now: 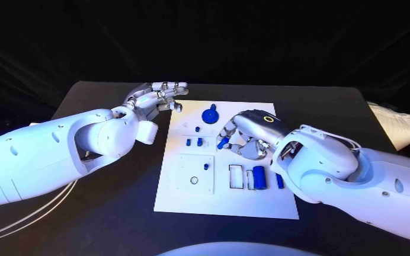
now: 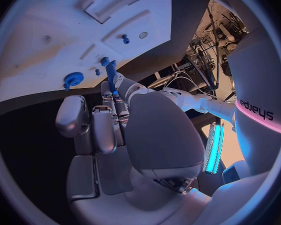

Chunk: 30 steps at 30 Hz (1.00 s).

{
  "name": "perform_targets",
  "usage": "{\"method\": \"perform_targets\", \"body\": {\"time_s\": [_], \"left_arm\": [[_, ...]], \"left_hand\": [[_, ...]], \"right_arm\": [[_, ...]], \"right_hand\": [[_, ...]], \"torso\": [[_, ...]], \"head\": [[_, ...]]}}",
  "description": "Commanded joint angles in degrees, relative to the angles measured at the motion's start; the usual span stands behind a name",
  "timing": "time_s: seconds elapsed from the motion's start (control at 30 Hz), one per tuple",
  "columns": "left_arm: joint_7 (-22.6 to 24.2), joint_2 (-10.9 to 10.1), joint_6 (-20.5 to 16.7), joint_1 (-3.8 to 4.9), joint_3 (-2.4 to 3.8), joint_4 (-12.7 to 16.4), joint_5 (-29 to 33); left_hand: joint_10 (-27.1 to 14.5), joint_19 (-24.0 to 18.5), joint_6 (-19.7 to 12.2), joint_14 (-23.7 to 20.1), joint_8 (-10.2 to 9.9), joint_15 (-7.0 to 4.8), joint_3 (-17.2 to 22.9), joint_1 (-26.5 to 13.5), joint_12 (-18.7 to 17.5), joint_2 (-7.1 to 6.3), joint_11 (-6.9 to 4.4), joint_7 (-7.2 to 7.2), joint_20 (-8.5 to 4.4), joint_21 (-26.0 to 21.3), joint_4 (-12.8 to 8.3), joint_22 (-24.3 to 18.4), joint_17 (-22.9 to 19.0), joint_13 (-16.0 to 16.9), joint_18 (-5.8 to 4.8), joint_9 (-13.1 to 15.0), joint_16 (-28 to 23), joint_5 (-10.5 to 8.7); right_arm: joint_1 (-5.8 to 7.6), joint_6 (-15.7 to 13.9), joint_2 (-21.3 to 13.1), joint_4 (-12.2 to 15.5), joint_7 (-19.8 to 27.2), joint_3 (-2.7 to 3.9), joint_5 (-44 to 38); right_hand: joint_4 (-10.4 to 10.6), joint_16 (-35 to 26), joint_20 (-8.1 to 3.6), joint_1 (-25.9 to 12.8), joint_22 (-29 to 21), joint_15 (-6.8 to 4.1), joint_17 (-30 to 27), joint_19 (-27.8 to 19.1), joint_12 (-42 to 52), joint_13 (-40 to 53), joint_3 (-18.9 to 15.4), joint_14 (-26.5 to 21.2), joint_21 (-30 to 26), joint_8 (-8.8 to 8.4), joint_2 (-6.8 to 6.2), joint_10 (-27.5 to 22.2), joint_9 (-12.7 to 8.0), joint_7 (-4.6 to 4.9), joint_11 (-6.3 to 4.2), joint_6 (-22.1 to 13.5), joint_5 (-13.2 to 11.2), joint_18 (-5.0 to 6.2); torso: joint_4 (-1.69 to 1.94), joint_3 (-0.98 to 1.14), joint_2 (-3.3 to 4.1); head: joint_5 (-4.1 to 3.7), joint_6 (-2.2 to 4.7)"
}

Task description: Assemble the parts on the task board

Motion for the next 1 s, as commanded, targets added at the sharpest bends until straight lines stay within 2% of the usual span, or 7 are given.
{"method": "perform_targets", "body": {"time_s": [0.03, 0.17, 0.23, 0.37, 0.5, 0.6, 1.0], "left_arm": [[0.27, 0.21, 1.20, 0.00, 0.03, 0.13, 0.17], [0.27, 0.37, 1.28, 0.00, 0.03, 0.13, 0.17], [0.26, 0.44, 1.30, 0.00, 0.03, 0.12, 0.17], [0.23, 0.50, 1.31, 0.00, 0.03, 0.15, 0.17], [0.22, 0.53, 1.31, 0.00, 0.03, 0.18, 0.17], [0.21, 0.53, 1.30, 0.00, 0.03, 0.18, 0.17], [0.18, 0.62, 1.34, 0.00, 0.03, 0.13, 0.17]], "left_hand": [[-0.52, 0.19, -0.27, -0.04, 0.18, -0.20, 0.15, 0.47, 0.17, 0.27, 0.07, 0.14, -0.35, -0.21, -0.32, -0.06, -0.05, -0.06, 0.65, -0.08, 0.33, 0.34], [-0.52, 0.19, -0.27, -0.04, 0.18, -0.20, 0.15, 0.47, 0.17, 0.27, 0.07, 0.14, -0.35, -0.21, -0.32, -0.06, -0.05, -0.06, 0.65, -0.08, 0.33, 0.34], [-0.52, 0.19, -0.27, -0.04, 0.18, -0.20, 0.15, 0.47, 0.17, 0.27, 0.07, 0.14, -0.35, -0.21, -0.32, -0.06, -0.05, -0.06, 0.65, -0.08, 0.33, 0.34], [-0.52, 0.19, -0.27, -0.04, 0.18, -0.20, 0.15, 0.47, 0.17, 0.27, 0.07, 0.14, -0.35, -0.21, -0.32, -0.06, -0.05, -0.06, 0.65, -0.08, 0.33, 0.34], [-0.52, 0.19, -0.27, -0.04, 0.18, -0.20, 0.15, 0.47, 0.17, 0.27, 0.07, 0.14, -0.35, -0.21, -0.32, -0.06, -0.05, -0.06, 0.65, -0.08, 0.33, 0.34], [-0.52, 0.19, -0.27, -0.04, 0.18, -0.20, 0.15, 0.47, 0.17, 0.27, 0.07, 0.14, -0.35, -0.21, -0.32, -0.06, -0.05, -0.06, 0.65, -0.08, 0.33, 0.34], [-0.52, 0.19, -0.27, -0.04, 0.18, -0.20, 0.15, 0.47, 0.17, 0.27, 0.07, 0.14, -0.35, -0.21, -0.32, -0.06, -0.05, -0.06, 0.65, -0.08, 0.33, 0.34]], "right_arm": [[-0.99, 0.41, 1.97, -0.35, 2.32, -0.18, 1.48], [-3.22, 1.88, 5.25, -1.49, 3.34, -0.34, 1.26], [-4.55, 2.60, 6.83, -2.32, 3.84, -0.38, 0.98], [-5.81, 3.93, 8.59, -3.75, 4.31, -0.48, 0.75], [-6.39, 5.16, 9.52, -4.98, 4.32, -0.63, 0.47], [-6.57, 5.74, 9.82, -5.68, 4.12, -0.70, 0.02], [-6.74, 7.69, 11.05, -7.32, 3.30, -1.19, -0.63]], "right_hand": [[-1.99, 0.21, 0.01, 0.40, -0.07, 0.03, -0.09, 0.20, -0.39, 0.29, 2.44, 2.40, 0.20, -0.38, 0.27, 1.49, -0.03, 0.41, -1.22, -0.17, 0.21, 0.06], [-2.26, 0.16, 0.09, 0.25, -0.23, 0.12, -0.22, 0.01, -0.69, 0.28, 2.92, 2.37, 0.13, -0.56, 0.26, 1.39, -0.06, 0.52, -1.11, -0.32, 0.27, 0.11], [-2.35, 0.13, 0.11, 0.18, -0.32, 0.15, -0.26, -0.08, -0.78, 0.28, 3.04, 2.36, 0.08, -0.61, 0.21, 1.35, -0.07, 0.57, -1.07, -0.36, 0.29, 0.14], [-2.44, 0.14, 0.14, 0.08, -0.35, 0.18, -0.27, -0.13, -0.87, 0.28, 3.13, 2.36, 0.07, -0.66, 0.13, 1.33, -0.07, 0.61, -1.03, -0.39, 0.31, 0.15], [-2.48, 0.16, 0.17, -0.05, -0.35, 0.21, -0.25, -0.15, -0.93, 0.29, 3.17, 2.36, 0.08, -0.69, 0.08, 1.32, -0.07, 0.65, -1.00, -0.39, 0.32, 0.15], [-2.48, 0.15, 0.18, -0.11, -0.35, 0.22, -0.26, -0.16, -0.96, 0.29, 3.19, 2.36, 0.08, -0.70, 0.07, 1.32, -0.07, 0.66, -0.99, -0.39, 0.32, 0.15], [-2.49, 0.13, 0.26, -0.58, -0.40, 0.28, -0.31, -0.25, -1.08, 0.33, 3.22, 2.35, 0.06, -0.73, 0.01, 1.39, -0.05, 0.68, -0.95, -0.33, 0.32, 0.17]], "torso": [[0.10, -0.05, 0.01], [0.21, -0.08, 0.11], [0.14, -0.03, 0.10], [0.08, -0.07, 0.07], [0.04, -0.10, 0.04], [0.02, -0.03, 0.05], [-0.01, 0.04, 0.07]], "head": [[0.36, -0.25], [0.77, -0.40], [1.30, -0.55], [1.68, -0.79], [1.89, -0.96], [2.00, -1.01], [2.17, -1.14]]}}
